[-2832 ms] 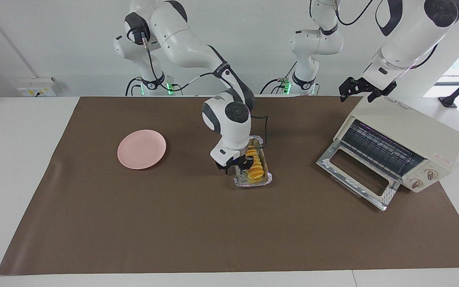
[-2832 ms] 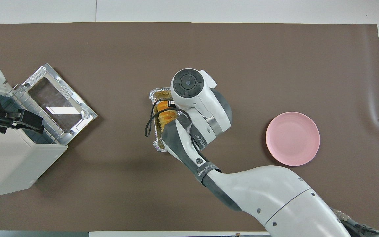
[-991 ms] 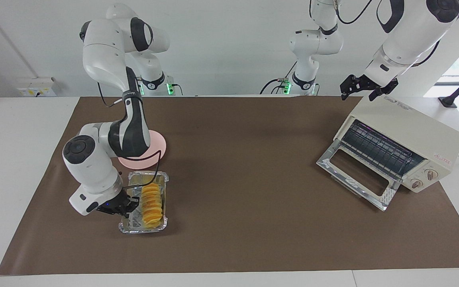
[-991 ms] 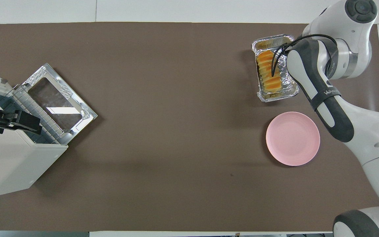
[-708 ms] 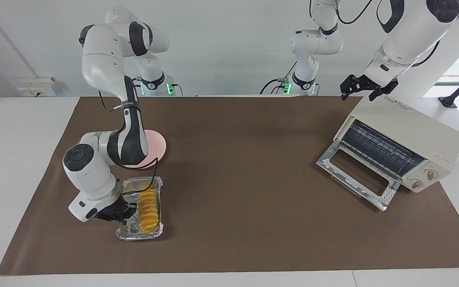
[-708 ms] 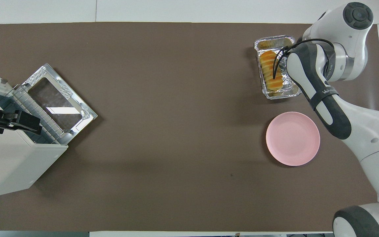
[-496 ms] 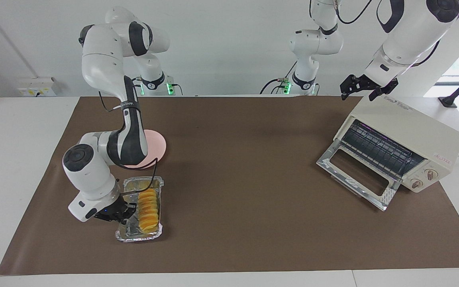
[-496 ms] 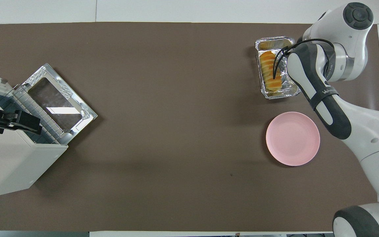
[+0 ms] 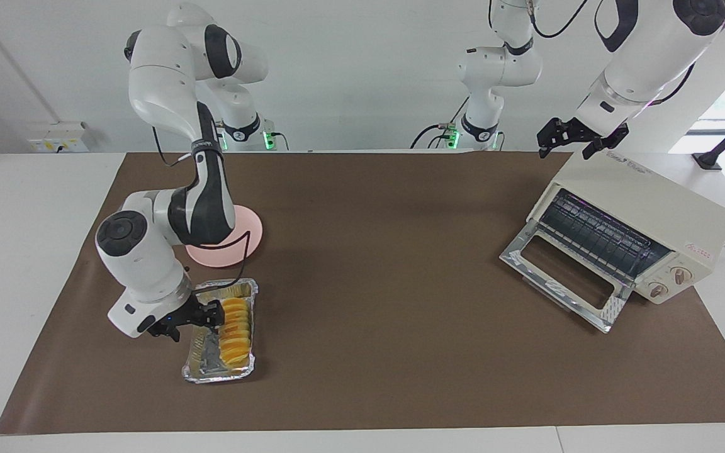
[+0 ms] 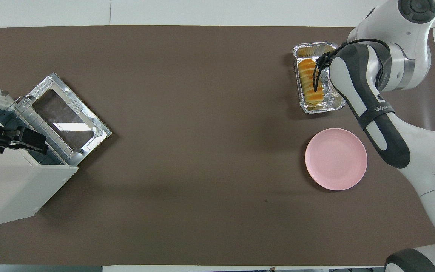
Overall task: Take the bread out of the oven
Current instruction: 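Set the tray down and lower the right gripper onto the bread, then grasp the bread rolls in the tray with the right gripper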
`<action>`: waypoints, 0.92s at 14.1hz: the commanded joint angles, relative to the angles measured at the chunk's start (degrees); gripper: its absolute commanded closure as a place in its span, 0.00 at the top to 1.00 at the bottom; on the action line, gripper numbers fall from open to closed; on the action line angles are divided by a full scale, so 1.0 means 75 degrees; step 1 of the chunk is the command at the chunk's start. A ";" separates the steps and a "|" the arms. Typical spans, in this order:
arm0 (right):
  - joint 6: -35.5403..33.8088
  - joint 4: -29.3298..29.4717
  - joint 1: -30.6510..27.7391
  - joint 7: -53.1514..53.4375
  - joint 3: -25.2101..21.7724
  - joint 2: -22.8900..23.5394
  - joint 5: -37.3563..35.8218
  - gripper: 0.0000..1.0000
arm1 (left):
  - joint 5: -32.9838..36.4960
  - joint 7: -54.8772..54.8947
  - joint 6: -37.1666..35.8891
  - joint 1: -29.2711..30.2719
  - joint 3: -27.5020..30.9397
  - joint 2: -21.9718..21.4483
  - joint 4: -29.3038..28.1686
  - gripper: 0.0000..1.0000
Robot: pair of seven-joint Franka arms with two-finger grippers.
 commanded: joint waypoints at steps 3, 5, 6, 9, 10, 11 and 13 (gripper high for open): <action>0.0671 -0.0474 0.0300 0.0544 0.0016 0.0003 -0.0466 1.00 | 0.0112 0.0103 -0.0088 0.0119 -0.0082 -0.0139 -0.0079 1.00; 0.1222 -0.1060 0.0311 0.0556 0.0004 -0.0078 -0.0477 1.00 | 0.0112 0.0103 -0.0088 0.0119 -0.0094 -0.0139 -0.0079 1.00; 0.1294 -0.1132 0.0311 0.0556 0.0004 -0.0067 -0.0478 1.00 | 0.0124 0.0103 -0.0088 0.0119 -0.0094 -0.0139 -0.0079 1.00; 0.1576 -0.1308 0.0300 0.0579 0.0016 -0.0055 -0.0466 1.00 | 0.0112 0.0103 -0.0088 0.0119 -0.0094 -0.0139 -0.0079 1.00; 0.1611 -0.1308 0.0300 0.0591 0.0016 -0.0043 -0.0466 1.00 | 0.0124 0.0103 -0.0088 0.0119 -0.0094 -0.0139 -0.0079 1.00; 0.1704 -0.1331 0.0276 0.0603 0.0016 -0.0043 -0.0454 0.92 | 0.0112 0.0103 -0.0088 0.0119 -0.0094 -0.0139 -0.0079 1.00; 0.1787 -0.1390 0.0241 0.0614 0.0016 -0.0055 -0.0419 0.38 | 0.0112 0.0103 -0.0088 0.0119 -0.0094 -0.0139 -0.0079 1.00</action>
